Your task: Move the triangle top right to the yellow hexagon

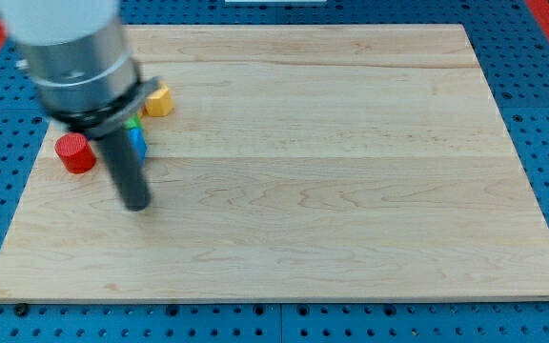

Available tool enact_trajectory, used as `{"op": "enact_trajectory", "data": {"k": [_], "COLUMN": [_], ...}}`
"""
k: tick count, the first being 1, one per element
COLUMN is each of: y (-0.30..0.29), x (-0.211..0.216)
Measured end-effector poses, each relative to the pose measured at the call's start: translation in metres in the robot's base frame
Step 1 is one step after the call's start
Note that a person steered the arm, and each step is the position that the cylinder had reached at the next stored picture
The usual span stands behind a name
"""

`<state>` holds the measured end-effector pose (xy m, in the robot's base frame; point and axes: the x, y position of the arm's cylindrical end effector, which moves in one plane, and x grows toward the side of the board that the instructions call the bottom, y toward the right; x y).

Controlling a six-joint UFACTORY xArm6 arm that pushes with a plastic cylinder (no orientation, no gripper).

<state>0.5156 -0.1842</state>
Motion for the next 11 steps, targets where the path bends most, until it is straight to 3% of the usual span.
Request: {"op": "enact_trajectory", "data": {"k": [2, 4, 5, 6, 7, 8, 9, 11], "y": [-0.026, 0.07, 0.082, 0.075, 0.028, 0.025, 0.065, 0.058], "x": [-0.044, -0.076, -0.097, -0.07, -0.035, -0.069, -0.09, -0.109]}}
